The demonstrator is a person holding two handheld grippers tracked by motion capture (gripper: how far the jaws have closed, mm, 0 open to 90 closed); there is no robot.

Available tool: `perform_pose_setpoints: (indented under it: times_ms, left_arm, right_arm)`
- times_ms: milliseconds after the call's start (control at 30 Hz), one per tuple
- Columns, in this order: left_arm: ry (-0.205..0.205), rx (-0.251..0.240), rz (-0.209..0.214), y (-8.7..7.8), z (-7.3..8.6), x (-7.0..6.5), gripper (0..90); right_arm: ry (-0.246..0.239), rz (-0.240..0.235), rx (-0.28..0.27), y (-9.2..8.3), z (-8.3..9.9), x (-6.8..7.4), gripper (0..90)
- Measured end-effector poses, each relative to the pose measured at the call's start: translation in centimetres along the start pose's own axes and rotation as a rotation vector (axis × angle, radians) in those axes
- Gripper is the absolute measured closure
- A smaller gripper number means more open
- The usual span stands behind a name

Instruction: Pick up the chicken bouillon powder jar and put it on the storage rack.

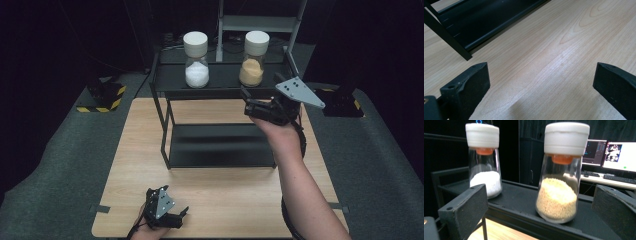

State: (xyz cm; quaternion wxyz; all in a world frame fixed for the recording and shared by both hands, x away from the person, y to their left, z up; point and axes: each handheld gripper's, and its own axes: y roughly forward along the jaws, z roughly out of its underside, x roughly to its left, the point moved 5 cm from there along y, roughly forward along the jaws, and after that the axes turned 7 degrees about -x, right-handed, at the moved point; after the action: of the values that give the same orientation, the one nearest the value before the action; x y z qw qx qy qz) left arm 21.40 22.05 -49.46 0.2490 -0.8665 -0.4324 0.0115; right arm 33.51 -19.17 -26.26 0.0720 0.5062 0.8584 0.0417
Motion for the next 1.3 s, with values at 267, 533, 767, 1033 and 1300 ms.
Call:
perform_pose_setpoints:
  times_ms: [267,533,767,1033,1300]
  left_arm:
    - [0.003,0.004,0.001,0.0,-0.1,0.0,1.3]
    - [0.013,-0.001,0.000,0.0,0.0,-0.2,1.3]
    - [0.016,-0.002,0.003,-0.1,0.0,-0.1,1.3]
    - [0.022,-0.002,0.006,0.0,0.0,-0.2,1.3]
    - [0.023,-0.001,0.007,0.0,0.0,-0.2,1.3]
  right_arm:
    - [0.001,-0.015,0.014,-1.4,1.9,-0.2,0.0]
    - [-0.021,-0.038,0.037,-2.8,4.0,0.0,0.0]
    - [-0.025,-0.045,0.057,-4.3,5.9,0.1,0.0]
    - [-0.029,-0.045,0.080,-5.4,7.6,0.3,0.0]
    - [-0.057,-0.050,0.114,-6.4,9.4,0.7,0.0]
